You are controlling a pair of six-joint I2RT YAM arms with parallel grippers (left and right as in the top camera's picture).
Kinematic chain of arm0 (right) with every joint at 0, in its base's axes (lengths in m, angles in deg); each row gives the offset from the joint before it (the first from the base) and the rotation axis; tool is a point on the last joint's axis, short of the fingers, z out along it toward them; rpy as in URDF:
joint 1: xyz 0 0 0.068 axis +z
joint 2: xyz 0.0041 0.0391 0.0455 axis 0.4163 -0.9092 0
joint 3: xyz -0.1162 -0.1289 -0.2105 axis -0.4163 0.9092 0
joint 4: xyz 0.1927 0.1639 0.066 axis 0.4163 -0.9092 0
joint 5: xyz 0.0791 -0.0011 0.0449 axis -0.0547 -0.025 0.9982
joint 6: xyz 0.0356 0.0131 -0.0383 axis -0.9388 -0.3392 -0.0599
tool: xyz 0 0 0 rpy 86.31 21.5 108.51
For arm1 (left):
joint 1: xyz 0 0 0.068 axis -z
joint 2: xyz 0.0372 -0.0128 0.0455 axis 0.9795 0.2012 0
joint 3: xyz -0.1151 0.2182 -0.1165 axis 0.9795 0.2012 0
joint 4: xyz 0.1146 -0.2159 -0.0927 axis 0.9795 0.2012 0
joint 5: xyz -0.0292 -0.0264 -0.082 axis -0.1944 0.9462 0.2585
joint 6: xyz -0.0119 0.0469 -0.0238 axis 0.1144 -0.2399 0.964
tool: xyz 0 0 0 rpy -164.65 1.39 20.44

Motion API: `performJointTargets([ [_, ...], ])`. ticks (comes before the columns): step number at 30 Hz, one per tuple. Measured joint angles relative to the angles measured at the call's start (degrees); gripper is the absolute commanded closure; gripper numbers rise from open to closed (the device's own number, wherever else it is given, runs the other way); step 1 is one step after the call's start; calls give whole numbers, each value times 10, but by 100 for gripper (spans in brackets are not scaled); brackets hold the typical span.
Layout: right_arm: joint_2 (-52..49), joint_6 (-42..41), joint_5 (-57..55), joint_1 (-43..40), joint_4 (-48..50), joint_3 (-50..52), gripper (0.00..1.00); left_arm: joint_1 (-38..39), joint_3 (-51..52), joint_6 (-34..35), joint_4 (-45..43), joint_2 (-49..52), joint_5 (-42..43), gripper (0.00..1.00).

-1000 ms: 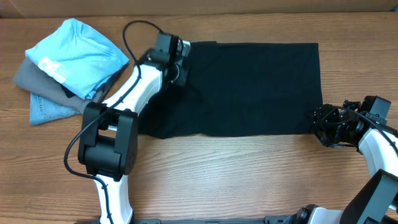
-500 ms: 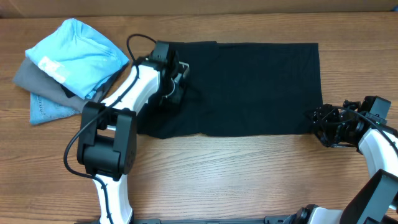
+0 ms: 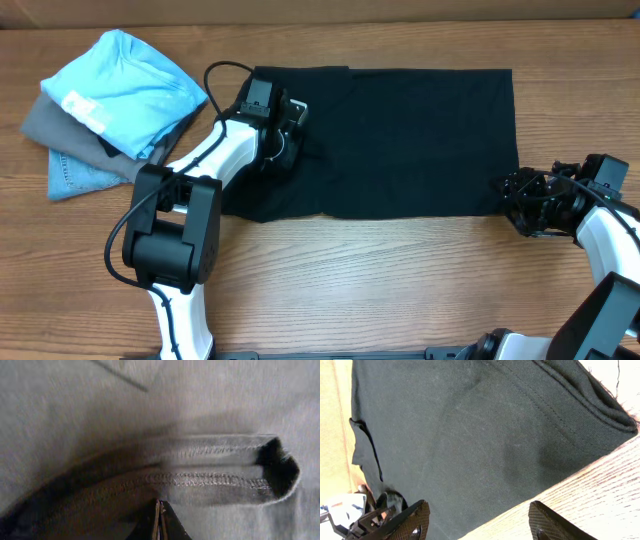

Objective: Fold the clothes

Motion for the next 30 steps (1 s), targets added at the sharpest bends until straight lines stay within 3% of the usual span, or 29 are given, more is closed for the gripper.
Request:
performJointTargets([
  [11, 0, 0, 0, 0, 0, 0, 34, -3, -10, 35, -52, 4, -35, 94],
  [21, 0, 0, 0, 0, -2, 0, 34, -17, -179, 38, 138, 10, -7, 96],
  [25, 0, 0, 0, 0, 0, 0, 33, 2, -166, 8, 171, 10, 5, 96],
  [30, 0, 0, 0, 0, 0, 0, 33, 39, -92, -12, 143, 10, 2, 96],
])
